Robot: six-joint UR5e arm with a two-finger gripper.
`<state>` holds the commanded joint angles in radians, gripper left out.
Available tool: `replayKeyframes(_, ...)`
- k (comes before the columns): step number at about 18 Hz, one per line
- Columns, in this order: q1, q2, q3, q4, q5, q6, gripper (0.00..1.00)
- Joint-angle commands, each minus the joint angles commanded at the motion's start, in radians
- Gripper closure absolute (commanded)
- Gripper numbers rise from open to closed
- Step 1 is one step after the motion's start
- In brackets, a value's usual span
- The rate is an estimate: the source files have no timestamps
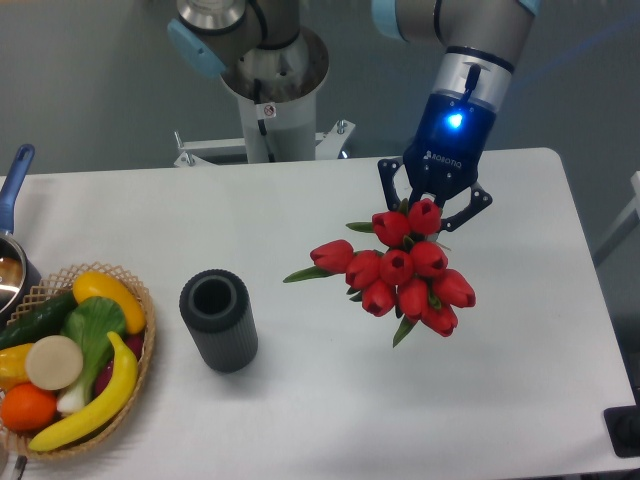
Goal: Insert the flowers into the vase
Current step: 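Hold the red tulip bunch in the gripper above the table, then carry the tulips toward the grey vase and align stems over its opening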
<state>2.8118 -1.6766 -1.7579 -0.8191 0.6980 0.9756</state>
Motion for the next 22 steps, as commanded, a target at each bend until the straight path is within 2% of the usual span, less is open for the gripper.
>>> replayKeyframes(14,-0.031,-0.018,0.000,0.003,-0.012,0.008,0.76)
replayKeyframes(17,-0.069,-0.029,0.000,0.038,-0.066,0.011,0.76)
replayKeyframes(22,-0.087,-0.031,-0.006,0.041,-0.202,0.012,0.76)
